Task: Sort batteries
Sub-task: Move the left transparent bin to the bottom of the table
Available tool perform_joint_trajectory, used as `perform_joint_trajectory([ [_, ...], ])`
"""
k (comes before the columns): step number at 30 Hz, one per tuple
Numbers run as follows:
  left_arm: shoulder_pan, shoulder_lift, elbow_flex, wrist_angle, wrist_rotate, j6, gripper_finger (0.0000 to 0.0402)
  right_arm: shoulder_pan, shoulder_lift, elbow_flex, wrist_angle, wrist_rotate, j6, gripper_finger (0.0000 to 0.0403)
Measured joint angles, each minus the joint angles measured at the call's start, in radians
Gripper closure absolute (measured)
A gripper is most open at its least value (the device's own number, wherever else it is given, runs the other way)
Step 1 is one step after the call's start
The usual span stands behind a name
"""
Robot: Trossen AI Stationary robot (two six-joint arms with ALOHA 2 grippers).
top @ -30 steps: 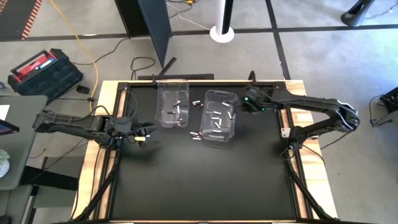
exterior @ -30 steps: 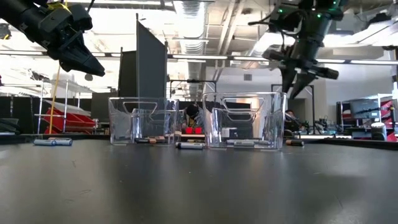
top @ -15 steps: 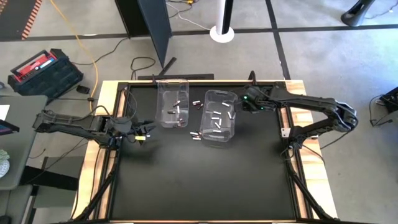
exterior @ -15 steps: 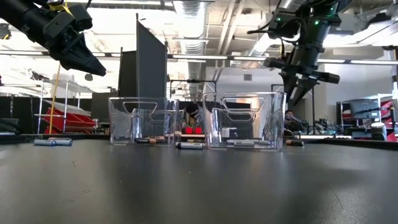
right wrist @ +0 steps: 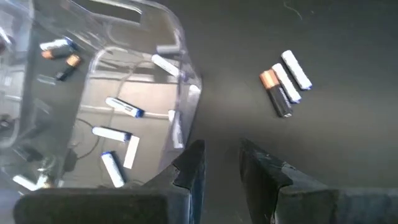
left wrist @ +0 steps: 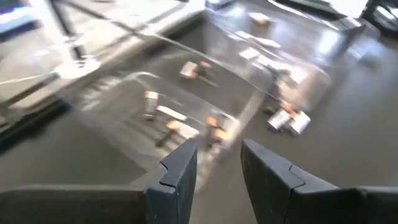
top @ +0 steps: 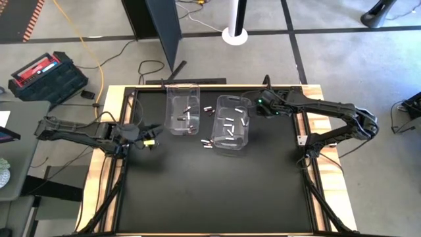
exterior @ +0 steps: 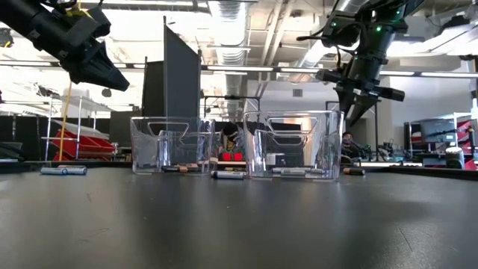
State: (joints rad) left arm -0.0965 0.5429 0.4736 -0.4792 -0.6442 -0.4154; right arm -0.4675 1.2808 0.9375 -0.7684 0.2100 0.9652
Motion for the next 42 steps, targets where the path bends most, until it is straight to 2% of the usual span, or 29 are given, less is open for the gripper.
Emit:
perform_joint_trajectory([
  [4, 0.043, 0.0, 0.0, 0.0, -0.095, -0.116, 0.0277, 0.0, 0.0, 0.0, 0.035, 0.0, 0.0, 0.0288],
  [9, 0.157, 0.0, 0.0, 0.005, -0.098, -0.276, 0.0256, 0.0, 0.0, 0.0, 0.073, 0.0, -0.034, 0.0288],
  [12, 0.24, 0.013, 0.0, 0.036, -0.065, -0.348, 0.0245, 0.0, 0.0, 0.0, 0.077, 0.0, -0.055, 0.0288],
  [15, 0.317, 0.054, 0.016, 0.069, 0.028, -0.345, 0.024, 0.0, 0.0, 0.0, 0.077, 0.0, -0.058, 0.0288],
  [24, 0.482, 0.31, 0.204, 0.04, 0.229, -0.358, 0.0239, 0.0, 0.0, 0.0, 0.073, 0.0, -0.141, 0.0288],
  [27, 0.519, 0.412, 0.297, -0.029, 0.249, -0.364, 0.0239, 0.0, 0.0, 0.0, 0.073, 0.0, -0.181, 0.0288],
  [33, 0.588, 0.608, 0.491, -0.278, 0.25, -0.418, 0.0239, 0.0, 0.0, 0.0, 0.069, 0.0, -0.262, 0.0288],
  [38, 0.617, 0.716, 0.569, -0.304, 0.276, -0.422, 0.0239, 0.0, 0.0, 0.0, 0.065, 0.0, -0.325, 0.0288],
  [42, 0.635, 0.79, 0.582, -0.318, 0.295, -0.445, 0.0239, 0.0, 0.0, 0.0, 0.066, 0.0, -0.364, 0.0288],
])
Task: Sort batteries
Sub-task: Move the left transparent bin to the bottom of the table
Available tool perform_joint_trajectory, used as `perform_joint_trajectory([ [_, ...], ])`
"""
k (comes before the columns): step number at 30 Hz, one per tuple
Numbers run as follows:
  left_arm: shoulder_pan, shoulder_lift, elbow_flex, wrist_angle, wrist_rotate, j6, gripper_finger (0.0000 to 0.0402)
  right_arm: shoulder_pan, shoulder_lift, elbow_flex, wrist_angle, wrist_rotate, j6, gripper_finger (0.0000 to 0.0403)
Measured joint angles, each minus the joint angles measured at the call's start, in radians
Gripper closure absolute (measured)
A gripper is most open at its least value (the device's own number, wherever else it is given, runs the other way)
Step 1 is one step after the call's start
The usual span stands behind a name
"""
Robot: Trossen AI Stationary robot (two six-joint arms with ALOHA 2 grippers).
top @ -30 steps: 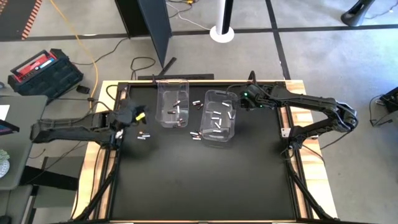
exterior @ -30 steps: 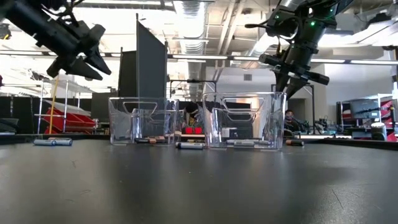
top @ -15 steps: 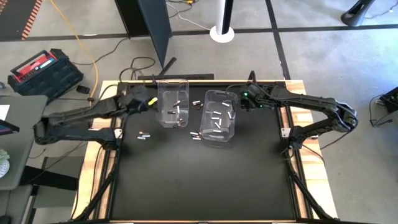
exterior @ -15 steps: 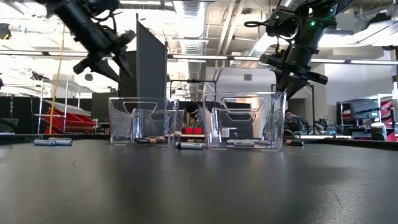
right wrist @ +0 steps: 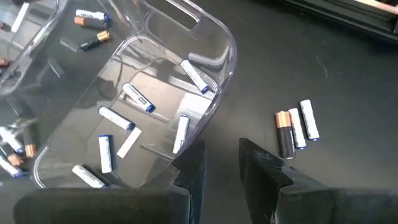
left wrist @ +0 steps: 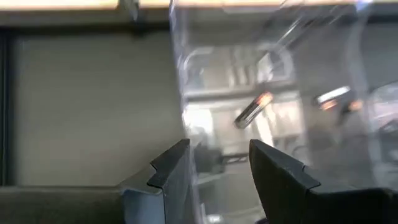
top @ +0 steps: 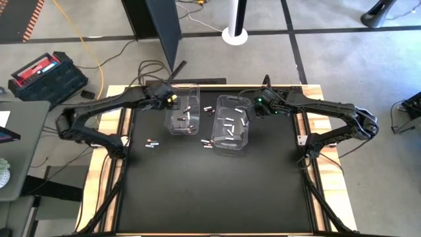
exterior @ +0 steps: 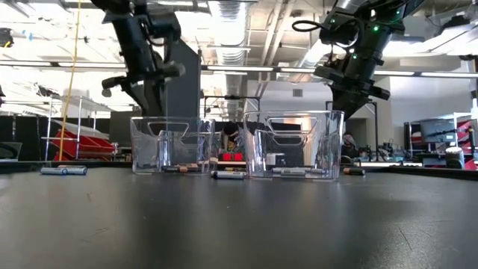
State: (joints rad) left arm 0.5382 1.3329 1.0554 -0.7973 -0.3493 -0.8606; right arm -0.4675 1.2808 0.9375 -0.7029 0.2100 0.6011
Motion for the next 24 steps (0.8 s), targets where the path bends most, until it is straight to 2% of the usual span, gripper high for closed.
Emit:
perform_joint_trajectory([
  [7, 0.004, 0.12, 0.0, -0.005, 0.006, -0.047, 0.0239, 0.0, 0.0, 0.0, 0.0, 0.0, -0.044, 0.0288],
  [24, 0.037, 0.28, -0.002, -0.006, 0.018, -0.115, 0.0243, 0.0, 0.0, 0.0, 0.005, 0.0, -0.14, 0.0288],
])
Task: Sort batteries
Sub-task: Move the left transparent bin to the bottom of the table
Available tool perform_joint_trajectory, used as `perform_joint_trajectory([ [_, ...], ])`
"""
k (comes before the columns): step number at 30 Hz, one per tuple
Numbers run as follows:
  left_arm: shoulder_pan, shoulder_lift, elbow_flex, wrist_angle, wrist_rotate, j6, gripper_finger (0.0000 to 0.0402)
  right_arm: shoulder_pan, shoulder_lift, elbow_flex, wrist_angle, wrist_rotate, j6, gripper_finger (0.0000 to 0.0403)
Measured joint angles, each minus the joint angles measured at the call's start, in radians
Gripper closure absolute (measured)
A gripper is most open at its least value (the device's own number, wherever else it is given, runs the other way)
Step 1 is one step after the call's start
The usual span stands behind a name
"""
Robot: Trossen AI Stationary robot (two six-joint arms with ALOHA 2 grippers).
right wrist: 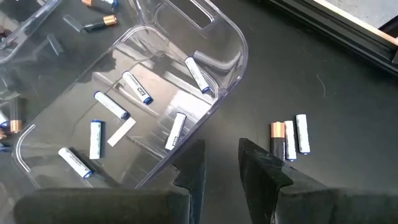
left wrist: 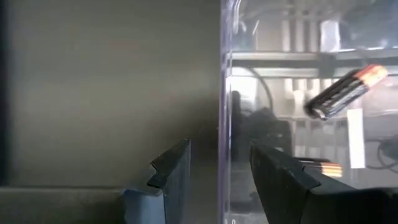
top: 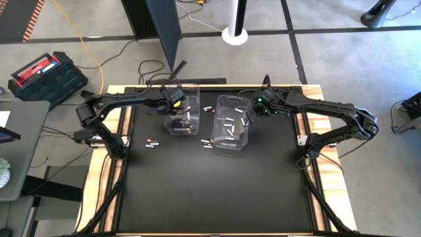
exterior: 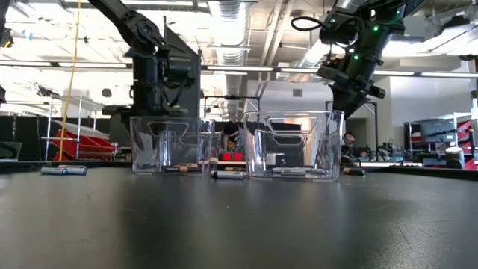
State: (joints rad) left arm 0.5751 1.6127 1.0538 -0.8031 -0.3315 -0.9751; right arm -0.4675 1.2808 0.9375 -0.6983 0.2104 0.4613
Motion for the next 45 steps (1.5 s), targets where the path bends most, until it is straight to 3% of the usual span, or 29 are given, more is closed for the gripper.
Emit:
perform_joint_trajectory([
  [5, 0.003, 0.026, 0.0, 0.0, 0.033, -0.012, 0.0279, 0.0, 0.0, 0.0, 0.004, 0.0, -0.002, 0.0288],
  [14, 0.003, 0.024, 0.0, -0.001, 0.035, -0.001, 0.0393, 0.0, 0.0, 0.0, 0.005, 0.0, -0.052, 0.0288],
  [25, 0.003, 0.012, 0.0, -0.01, 0.079, -0.062, 0.0399, 0.0, 0.0, 0.0, 0.024, 0.0, -0.093, 0.0288],
  [45, 0.002, -0.159, -0.002, -0.052, 0.089, -0.095, 0.0401, 0.0, 0.0, 0.0, 0.058, 0.0, -0.13, 0.0288],
])
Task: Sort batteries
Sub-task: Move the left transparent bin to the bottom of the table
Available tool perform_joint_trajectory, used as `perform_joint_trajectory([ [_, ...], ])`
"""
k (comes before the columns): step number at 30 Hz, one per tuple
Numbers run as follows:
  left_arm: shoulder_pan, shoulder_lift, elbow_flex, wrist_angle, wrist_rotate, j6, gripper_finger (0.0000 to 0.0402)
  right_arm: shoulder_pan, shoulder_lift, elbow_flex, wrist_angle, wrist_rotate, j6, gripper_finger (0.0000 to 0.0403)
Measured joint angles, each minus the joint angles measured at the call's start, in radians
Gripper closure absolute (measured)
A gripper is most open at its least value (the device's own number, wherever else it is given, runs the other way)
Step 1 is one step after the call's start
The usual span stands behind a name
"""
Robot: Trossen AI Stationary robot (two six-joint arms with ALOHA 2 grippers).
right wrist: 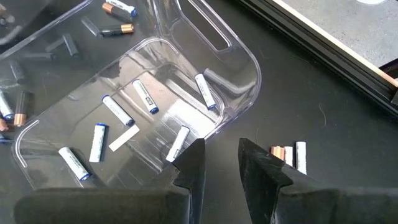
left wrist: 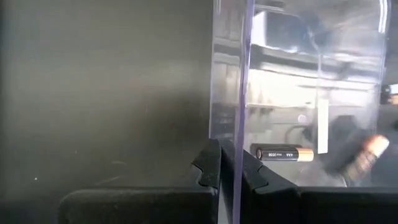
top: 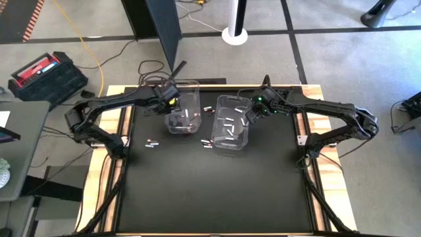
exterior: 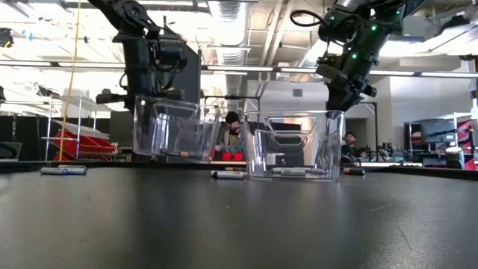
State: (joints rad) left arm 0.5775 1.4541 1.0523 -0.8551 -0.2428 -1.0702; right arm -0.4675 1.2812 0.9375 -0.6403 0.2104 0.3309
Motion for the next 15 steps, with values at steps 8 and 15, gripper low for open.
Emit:
perform_joint_trajectory([
  [8, -0.053, -0.095, 0.0, -0.068, 0.053, -0.023, 0.0401, 0.0, 0.0, 0.0, -0.001, 0.0, 0.0, 0.0288],
  [15, -0.229, -0.146, 0.0, -0.146, 0.042, -0.177, 0.0401, 0.0, 0.0, 0.0, -0.002, 0.0, 0.0, 0.0288],
])
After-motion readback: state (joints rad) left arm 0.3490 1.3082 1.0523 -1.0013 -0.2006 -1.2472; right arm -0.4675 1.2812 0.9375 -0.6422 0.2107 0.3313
